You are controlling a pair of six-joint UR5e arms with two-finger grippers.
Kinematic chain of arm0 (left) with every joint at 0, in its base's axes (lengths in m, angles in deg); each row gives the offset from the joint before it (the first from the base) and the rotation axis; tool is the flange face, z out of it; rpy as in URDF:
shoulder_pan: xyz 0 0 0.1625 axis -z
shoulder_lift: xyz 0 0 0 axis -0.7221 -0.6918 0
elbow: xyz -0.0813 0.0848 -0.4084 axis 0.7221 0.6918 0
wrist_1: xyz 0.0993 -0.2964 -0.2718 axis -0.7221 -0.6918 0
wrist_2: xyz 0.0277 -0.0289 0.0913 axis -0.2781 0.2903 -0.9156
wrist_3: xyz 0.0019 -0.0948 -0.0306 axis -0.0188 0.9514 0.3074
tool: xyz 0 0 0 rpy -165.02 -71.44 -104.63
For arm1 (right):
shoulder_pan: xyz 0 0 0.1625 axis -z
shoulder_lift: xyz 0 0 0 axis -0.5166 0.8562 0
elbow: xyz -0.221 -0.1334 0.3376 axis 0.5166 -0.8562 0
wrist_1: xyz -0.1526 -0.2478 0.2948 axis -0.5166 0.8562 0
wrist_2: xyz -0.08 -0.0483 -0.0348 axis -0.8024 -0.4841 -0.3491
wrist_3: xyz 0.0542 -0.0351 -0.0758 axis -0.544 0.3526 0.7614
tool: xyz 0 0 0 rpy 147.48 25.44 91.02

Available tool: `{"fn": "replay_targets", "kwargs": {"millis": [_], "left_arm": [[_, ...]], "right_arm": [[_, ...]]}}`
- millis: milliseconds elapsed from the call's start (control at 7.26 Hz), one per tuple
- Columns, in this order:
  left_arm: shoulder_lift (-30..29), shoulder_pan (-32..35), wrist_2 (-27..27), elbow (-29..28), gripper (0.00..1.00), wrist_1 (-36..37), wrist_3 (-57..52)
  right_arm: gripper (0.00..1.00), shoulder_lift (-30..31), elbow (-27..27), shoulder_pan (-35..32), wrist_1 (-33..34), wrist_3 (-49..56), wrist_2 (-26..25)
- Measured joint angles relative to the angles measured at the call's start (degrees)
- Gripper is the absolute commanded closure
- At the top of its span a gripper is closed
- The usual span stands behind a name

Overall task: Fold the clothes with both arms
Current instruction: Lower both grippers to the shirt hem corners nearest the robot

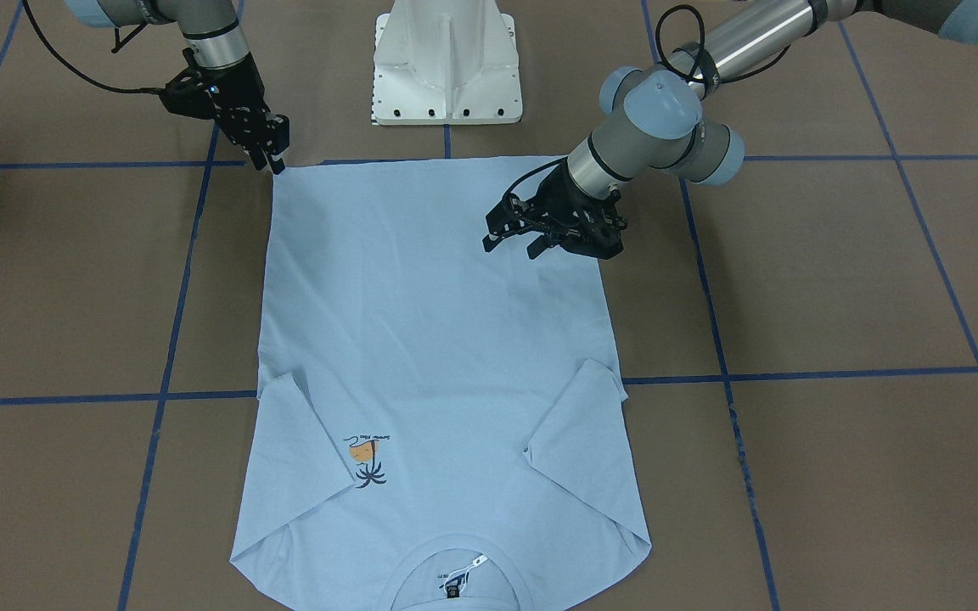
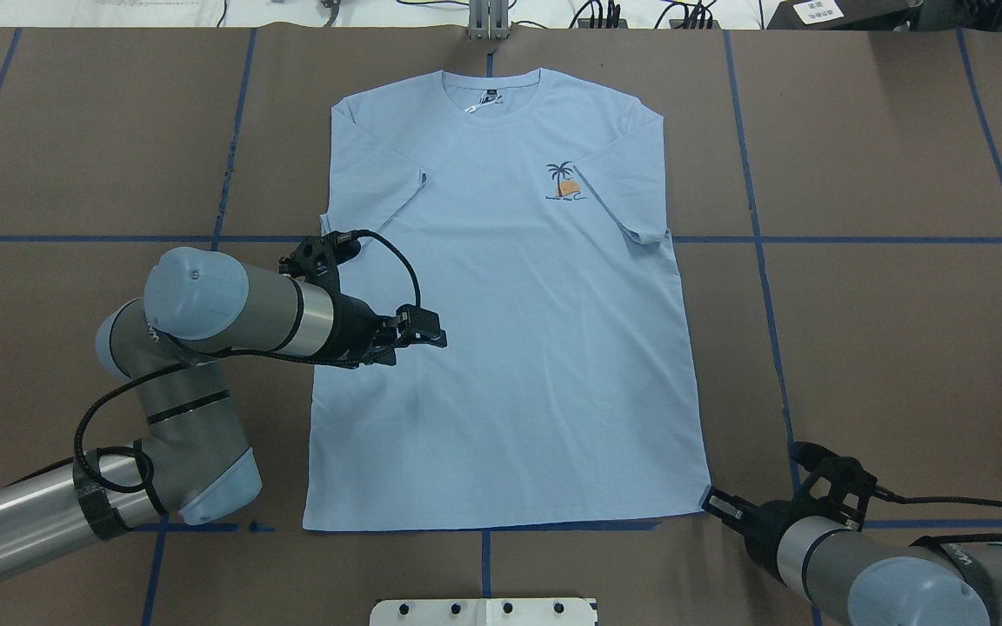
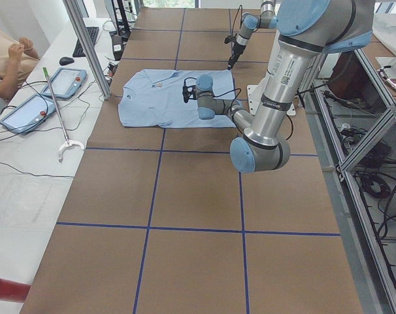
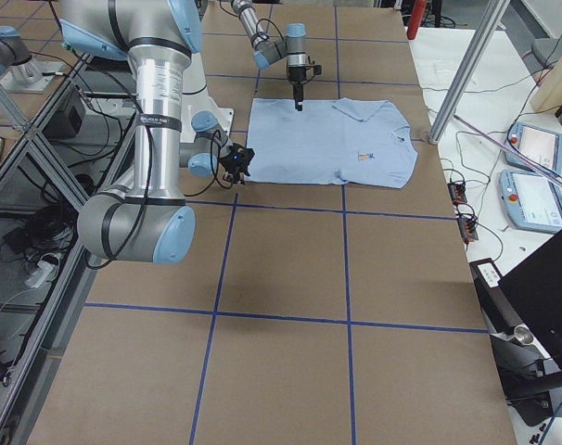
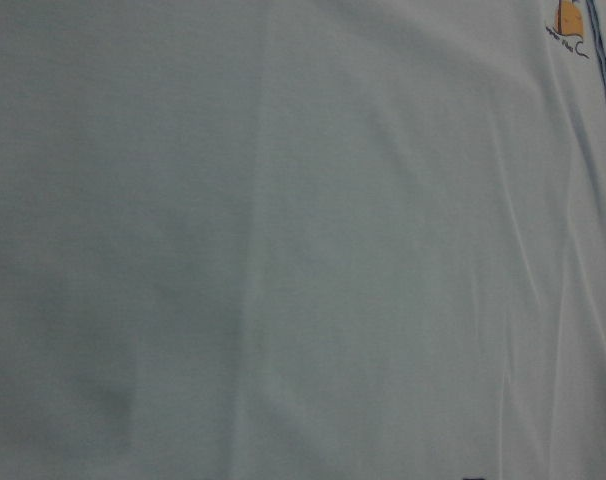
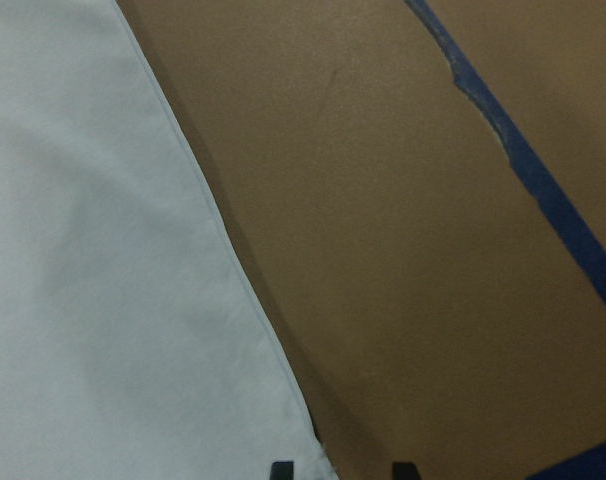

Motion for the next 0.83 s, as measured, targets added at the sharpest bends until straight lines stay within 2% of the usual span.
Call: {"fn": "replay_targets", "kwargs": {"millis": [413, 689, 827], "left_arm": [[0.05, 0.02, -0.06, 0.0, 0.12, 0.0, 0.0], [0.09, 0.05, -0.06, 0.0, 0.12, 0.0, 0.0], [0.29, 0.04, -0.01, 0.01, 0.12, -0.02, 0.0]], "right_arm": [[0.63, -0.35, -0.15, 0.26, 0.13, 0.07, 0.05], [1.0, -0.4, -0.22, 0.36, 0.13, 0.1, 0.08], [1.0, -0.4, -0.22, 0.39, 0.13, 0.14, 0.1]]}}
